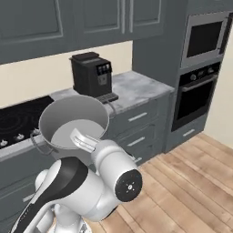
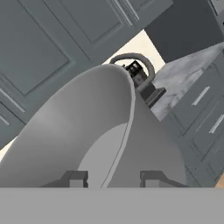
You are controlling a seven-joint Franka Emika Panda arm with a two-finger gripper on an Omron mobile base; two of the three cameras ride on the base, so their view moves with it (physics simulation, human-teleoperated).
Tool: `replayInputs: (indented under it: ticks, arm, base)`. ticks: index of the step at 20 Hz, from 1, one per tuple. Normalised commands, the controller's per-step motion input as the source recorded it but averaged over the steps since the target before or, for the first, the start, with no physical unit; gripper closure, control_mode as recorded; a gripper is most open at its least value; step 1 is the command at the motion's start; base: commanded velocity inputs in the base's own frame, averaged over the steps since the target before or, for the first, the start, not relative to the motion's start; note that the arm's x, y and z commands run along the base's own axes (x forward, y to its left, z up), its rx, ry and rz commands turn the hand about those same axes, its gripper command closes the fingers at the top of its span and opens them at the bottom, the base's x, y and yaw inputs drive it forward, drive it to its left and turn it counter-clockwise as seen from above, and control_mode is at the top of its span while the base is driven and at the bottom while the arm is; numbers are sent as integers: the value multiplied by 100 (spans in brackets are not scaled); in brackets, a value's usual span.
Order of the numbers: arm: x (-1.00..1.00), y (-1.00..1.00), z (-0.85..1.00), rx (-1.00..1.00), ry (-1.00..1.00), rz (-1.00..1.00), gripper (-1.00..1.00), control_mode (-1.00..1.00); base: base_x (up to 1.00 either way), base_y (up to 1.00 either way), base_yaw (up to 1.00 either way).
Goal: Move the pot and pan from the stove into the sink.
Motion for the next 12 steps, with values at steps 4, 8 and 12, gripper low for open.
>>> replayInputs:
  ticks: [4, 8, 12]
  arm:
    - [0, 0, 0, 0, 0, 0, 100, 100]
    - [0, 0, 0, 0, 0, 0, 100, 100]
    - [0, 0, 0, 0, 0, 0, 100, 100]
  base:
    - [0, -8, -47]
    - [0, -9, -47]
    - [0, -9, -46]
